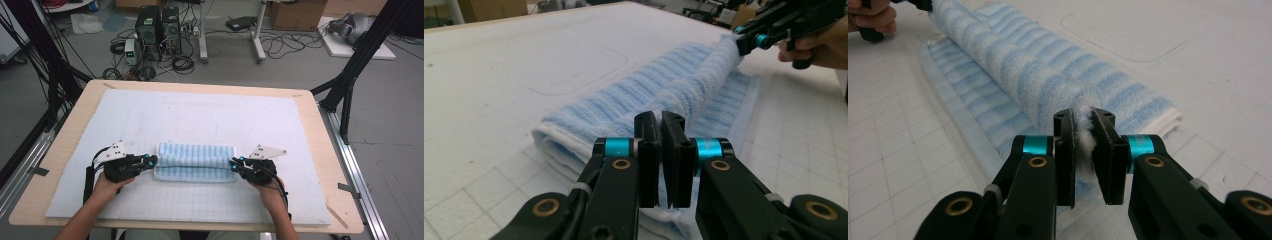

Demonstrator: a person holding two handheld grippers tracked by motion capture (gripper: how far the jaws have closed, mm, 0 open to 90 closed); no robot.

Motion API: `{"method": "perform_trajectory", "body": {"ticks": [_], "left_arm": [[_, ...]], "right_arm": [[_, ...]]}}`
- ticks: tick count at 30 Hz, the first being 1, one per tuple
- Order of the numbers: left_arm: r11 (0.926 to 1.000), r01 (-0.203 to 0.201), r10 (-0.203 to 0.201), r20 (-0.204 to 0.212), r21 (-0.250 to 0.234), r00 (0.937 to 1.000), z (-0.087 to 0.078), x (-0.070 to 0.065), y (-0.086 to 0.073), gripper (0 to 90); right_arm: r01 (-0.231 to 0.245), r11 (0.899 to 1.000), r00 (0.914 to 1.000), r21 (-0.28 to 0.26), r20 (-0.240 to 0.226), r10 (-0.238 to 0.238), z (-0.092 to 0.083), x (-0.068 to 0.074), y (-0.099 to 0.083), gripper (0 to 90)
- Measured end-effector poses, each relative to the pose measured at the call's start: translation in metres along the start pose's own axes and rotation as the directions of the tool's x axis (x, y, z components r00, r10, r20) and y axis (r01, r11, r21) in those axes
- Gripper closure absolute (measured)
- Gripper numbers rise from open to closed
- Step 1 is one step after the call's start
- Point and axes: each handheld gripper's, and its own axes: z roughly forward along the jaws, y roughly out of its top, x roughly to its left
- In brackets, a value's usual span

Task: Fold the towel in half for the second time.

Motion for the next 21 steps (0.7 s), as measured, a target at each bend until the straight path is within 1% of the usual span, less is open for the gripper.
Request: {"method": "perform_trajectory", "body": {"ticks": [1,2,4,5,8,10,11,14,16,17,18,20,21], "left_arm": [[1.0000,0.000,0.000,0.009,0.003,1.0000,0.000,0.000,0.000,85.1],[1.0000,0.007,-0.007,0.018,0.004,0.9998,0.000,-0.001,0.000,85.1],[0.9998,0.020,-0.020,0.032,0.008,0.9993,-0.001,-0.001,0.000,84.7],[0.9995,0.029,-0.029,0.036,0.008,0.9989,-0.002,0.000,0.001,82.1],[0.9970,0.071,-0.071,0.004,-0.031,0.9975,-0.005,0.001,0.003,66.7],[0.9943,0.088,-0.089,-0.015,-0.060,0.9959,-0.006,0.002,0.005,61.2],[0.9932,0.091,-0.093,-0.026,-0.073,0.9953,-0.007,0.002,0.006,59.0],[0.9914,0.096,-0.101,-0.056,-0.089,0.9933,-0.003,0.000,0.010,55.6],[0.9925,0.098,-0.103,-0.071,-0.074,0.9922,0.003,-0.002,0.011,55.7],[0.9933,0.100,-0.105,-0.075,-0.057,0.9917,0.007,-0.003,0.011,56.1],[0.9945,0.100,-0.102,-0.078,-0.032,0.9917,0.011,-0.004,0.011,57.5],[0.9942,0.104,-0.102,-0.078,0.026,0.9917,0.018,-0.007,0.011,59.7],[0.9933,0.099,-0.093,-0.088,0.060,0.9917,0.021,-0.009,0.011,61.7]], "right_arm": [[-0.002,1.000,1.0000,0.005,0.006,0.002,-0.001,0.000,-0.001,79.8],[0.000,1.000,1.0000,0.004,0.004,0.000,-0.001,0.000,-0.001,79.2],[-0.012,1.000,0.9999,0.007,0.005,0.012,-0.002,0.000,-0.002,77.1],[-0.016,1.000,0.9999,0.006,0.003,0.016,-0.003,0.000,-0.003,74.8],[-0.049,0.999,0.9987,-0.007,-0.015,0.049,-0.008,-0.001,-0.003,66.5],[-0.065,0.998,0.9976,-0.026,-0.022,0.065,-0.012,-0.001,-0.003,62.2],[-0.078,0.996,0.9968,-0.033,-0.022,0.077,-0.014,-0.002,-0.003,61.9],[-0.098,0.992,0.9951,-0.081,-0.024,0.096,-0.019,-0.003,-0.002,60.0],[-0.092,0.991,0.9958,-0.097,-0.013,0.091,-0.018,-0.002,0.001,58.8],[-0.086,0.992,0.9963,-0.095,-0.009,0.086,-0.016,-0.001,0.003,58.8],[-0.075,0.994,0.9972,-0.080,-0.003,0.075,-0.012,0.001,0.004,58.8],[-0.047,0.999,0.9989,-0.021,0.006,0.047,-0.002,0.004,0.004,59.5],[-0.032,0.999,0.9995,0.009,0.006,0.032,0.002,0.006,0.004,59.6]]}}
